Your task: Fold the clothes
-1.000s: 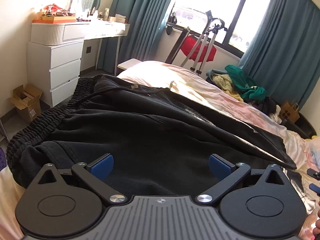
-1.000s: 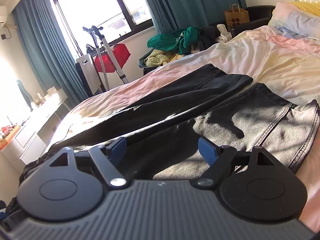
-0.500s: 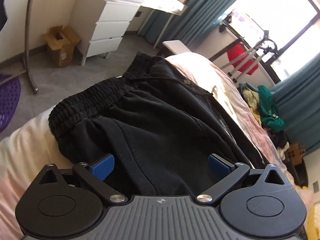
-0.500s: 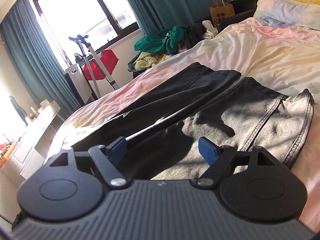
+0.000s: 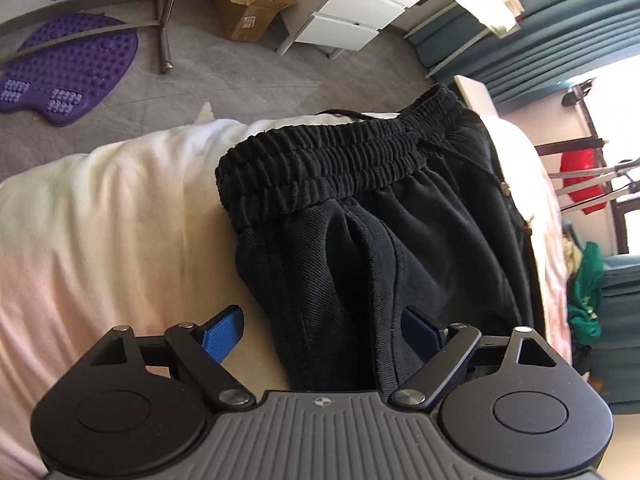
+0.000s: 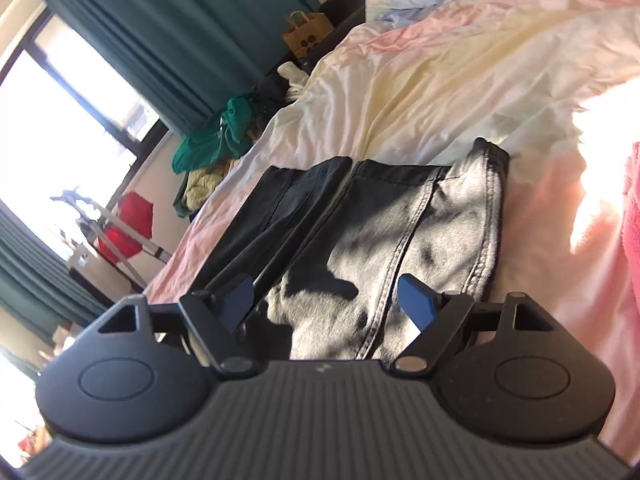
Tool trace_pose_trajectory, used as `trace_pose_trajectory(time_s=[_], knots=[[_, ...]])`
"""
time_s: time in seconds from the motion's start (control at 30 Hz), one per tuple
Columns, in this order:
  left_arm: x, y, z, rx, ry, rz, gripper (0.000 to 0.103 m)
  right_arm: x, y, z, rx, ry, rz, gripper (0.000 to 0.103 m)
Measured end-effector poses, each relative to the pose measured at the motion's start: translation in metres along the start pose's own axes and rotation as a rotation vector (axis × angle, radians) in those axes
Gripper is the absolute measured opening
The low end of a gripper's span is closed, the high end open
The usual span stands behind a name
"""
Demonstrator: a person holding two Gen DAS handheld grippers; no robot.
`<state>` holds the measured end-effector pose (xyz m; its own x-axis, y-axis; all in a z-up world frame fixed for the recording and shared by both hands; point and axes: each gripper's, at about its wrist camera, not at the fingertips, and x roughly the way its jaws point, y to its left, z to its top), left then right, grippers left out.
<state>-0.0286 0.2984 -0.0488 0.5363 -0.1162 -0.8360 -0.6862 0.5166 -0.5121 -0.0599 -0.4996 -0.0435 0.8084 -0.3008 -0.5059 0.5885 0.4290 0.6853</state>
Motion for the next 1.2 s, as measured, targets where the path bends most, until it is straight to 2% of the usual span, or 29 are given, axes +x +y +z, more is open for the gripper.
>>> trace_pose_trajectory(time_s=[0.2,0.27,0.37,0.47,0.5,0.53,0.57,0.6,0.63,0.73,0.83,1.03,1.13,1.2], knots=[[0.014,0.005,0.006,-0.048,-0.013,-0.077,0.076,0.0,-0.062,0.023,0.203,-0.041,-0.098,0.082],[0.018,0.006,0.007,-0.064,-0.005,-0.118,0.073,0.008,-0.074,0.023,0.256,-0.017,-0.106,0.082],[0.02,0.006,0.005,-0.073,-0.004,-0.168,0.071,0.03,-0.08,0.021,0.282,0.049,-0.099,0.074],[0.016,0.006,0.001,-0.072,-0.031,-0.223,0.07,0.053,-0.078,0.02,0.268,0.076,-0.15,0.066],[0.014,0.007,-0.001,-0.076,-0.044,-0.245,0.07,0.061,-0.076,0.02,0.246,0.078,-0.173,0.058],[0.013,0.008,-0.002,-0.082,-0.051,-0.268,0.07,0.065,-0.072,0.019,0.216,0.079,-0.185,0.043],[0.012,0.008,-0.002,-0.091,-0.055,-0.295,0.07,0.067,-0.067,0.019,0.186,0.077,-0.186,0.032],[0.012,0.009,-0.003,-0.101,-0.058,-0.322,0.07,0.069,-0.063,0.019,0.156,0.074,-0.187,0.009],[0.011,0.011,-0.004,-0.116,-0.062,-0.346,0.07,0.069,-0.059,0.019,0.133,0.064,-0.184,0.007],[0.007,0.016,-0.007,-0.141,-0.064,-0.396,0.07,0.051,-0.052,0.022,0.137,-0.019,-0.119,0.007],[0.009,0.018,-0.007,-0.154,-0.054,-0.402,0.07,0.042,-0.048,0.022,0.131,-0.058,-0.106,0.007],[0.021,0.008,-0.003,-0.094,0.008,-0.363,0.071,0.054,-0.066,0.024,0.209,-0.004,-0.154,0.008],[0.027,0.001,-0.004,-0.063,0.039,-0.334,0.071,0.054,-0.073,0.024,0.249,-0.007,-0.157,0.009],[0.028,0.0,-0.004,-0.044,0.033,-0.32,0.064,0.052,-0.076,0.024,0.271,-0.013,-0.141,0.009]])
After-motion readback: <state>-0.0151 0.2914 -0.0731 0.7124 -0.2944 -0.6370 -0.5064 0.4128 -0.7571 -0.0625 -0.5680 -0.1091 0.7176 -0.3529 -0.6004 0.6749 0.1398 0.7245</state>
